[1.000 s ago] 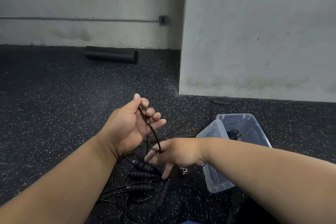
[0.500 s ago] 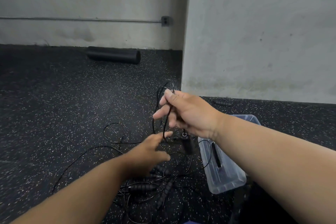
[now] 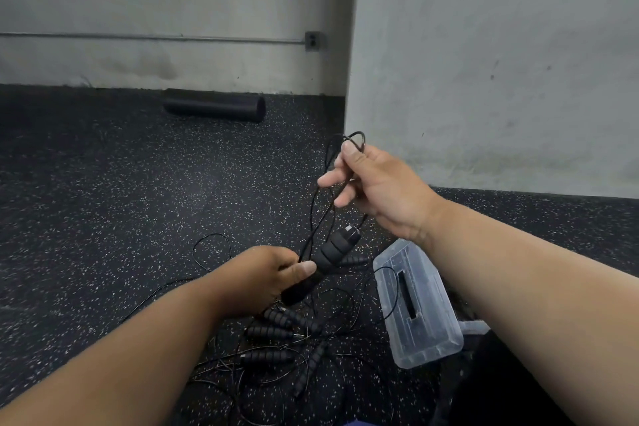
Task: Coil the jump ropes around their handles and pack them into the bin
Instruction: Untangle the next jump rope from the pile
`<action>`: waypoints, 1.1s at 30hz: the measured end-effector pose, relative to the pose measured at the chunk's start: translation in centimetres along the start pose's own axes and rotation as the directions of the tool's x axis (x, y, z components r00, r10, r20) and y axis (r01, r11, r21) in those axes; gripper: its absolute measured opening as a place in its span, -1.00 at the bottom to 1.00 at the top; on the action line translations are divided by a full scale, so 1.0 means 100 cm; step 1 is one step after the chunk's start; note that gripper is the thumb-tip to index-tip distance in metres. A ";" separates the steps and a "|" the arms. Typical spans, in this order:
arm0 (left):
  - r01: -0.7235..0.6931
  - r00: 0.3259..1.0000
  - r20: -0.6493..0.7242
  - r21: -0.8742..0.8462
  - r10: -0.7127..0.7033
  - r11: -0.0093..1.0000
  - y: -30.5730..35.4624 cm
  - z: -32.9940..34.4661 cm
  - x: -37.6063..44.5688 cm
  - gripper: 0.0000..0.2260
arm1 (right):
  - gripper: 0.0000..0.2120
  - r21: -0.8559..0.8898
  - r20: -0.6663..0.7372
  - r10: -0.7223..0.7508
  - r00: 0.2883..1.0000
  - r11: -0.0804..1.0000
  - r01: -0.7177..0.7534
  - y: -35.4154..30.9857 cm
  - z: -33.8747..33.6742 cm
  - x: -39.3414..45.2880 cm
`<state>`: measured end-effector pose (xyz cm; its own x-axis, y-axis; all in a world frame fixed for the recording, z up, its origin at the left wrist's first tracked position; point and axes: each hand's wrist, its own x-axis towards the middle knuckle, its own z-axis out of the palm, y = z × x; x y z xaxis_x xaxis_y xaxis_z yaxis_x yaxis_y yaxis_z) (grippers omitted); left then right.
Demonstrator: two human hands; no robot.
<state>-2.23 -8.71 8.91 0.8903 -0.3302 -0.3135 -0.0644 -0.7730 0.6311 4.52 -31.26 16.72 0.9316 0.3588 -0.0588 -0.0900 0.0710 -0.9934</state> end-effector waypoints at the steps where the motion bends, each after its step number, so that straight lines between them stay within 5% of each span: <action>1: -0.003 1.000 0.011 0.009 0.003 1.000 0.001 -0.002 0.000 -0.46 | -0.74 0.002 -0.014 -0.007 1.000 1.000 0.007 -0.001 -0.003 0.002; 9: 0.232 0.967 -0.104 -0.029 -0.234 0.972 0.003 -0.015 -0.009 -0.43 | -0.69 -0.077 -0.139 0.056 0.989 0.995 -0.067 0.012 -0.022 0.006; 12: 0.199 0.949 -0.163 -0.360 -0.271 0.911 0.005 -0.018 -0.005 -0.39 | -0.66 -0.169 -0.063 0.182 0.981 0.967 -0.190 0.028 -0.018 0.001; 15: 0.031 0.963 -0.120 -0.836 -0.239 0.547 0.028 -0.022 -0.003 -0.53 | -0.72 -0.311 0.101 0.270 0.958 0.923 -0.227 0.052 -0.013 -0.003; 17: -0.052 0.984 -0.100 -0.954 -0.150 0.294 0.045 -0.028 -0.005 -0.54 | -0.61 -0.340 0.235 0.332 0.913 0.909 -0.243 0.068 -0.007 -0.007; 21: -0.163 0.976 -0.173 -0.983 -0.129 0.080 0.060 -0.041 -0.007 -0.54 | -0.75 -0.397 0.371 0.514 0.773 0.840 -0.369 0.086 0.009 -0.020; 23: -0.236 0.953 -0.237 -0.971 -0.186 0.029 0.054 -0.049 -0.006 -0.58 | -0.63 -0.385 0.369 0.548 0.751 0.825 -0.413 0.090 0.014 -0.022; 26: -0.247 0.916 -0.258 -0.966 -0.308 0.075 0.034 -0.053 -0.005 -0.69 | -0.45 -0.280 0.318 0.484 0.815 0.869 -0.407 0.083 0.016 -0.020; 29: -0.083 0.905 -0.176 -0.966 -0.388 0.244 0.015 -0.039 -0.005 -0.77 | -0.49 -0.135 0.278 0.407 0.870 0.913 -0.384 0.065 0.015 -0.012; 33: 0.165 0.958 -0.068 -0.663 -0.278 0.730 0.020 0.003 -0.009 -0.65 | -0.56 0.009 0.289 0.329 0.899 0.938 -0.347 0.038 0.021 -0.007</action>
<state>-3.27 -10.14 10.18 0.9014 -0.0646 -0.4280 0.3990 -0.2594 0.8795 2.76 -29.33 13.19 0.7057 0.6150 -0.3517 -0.4108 -0.0492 -0.9104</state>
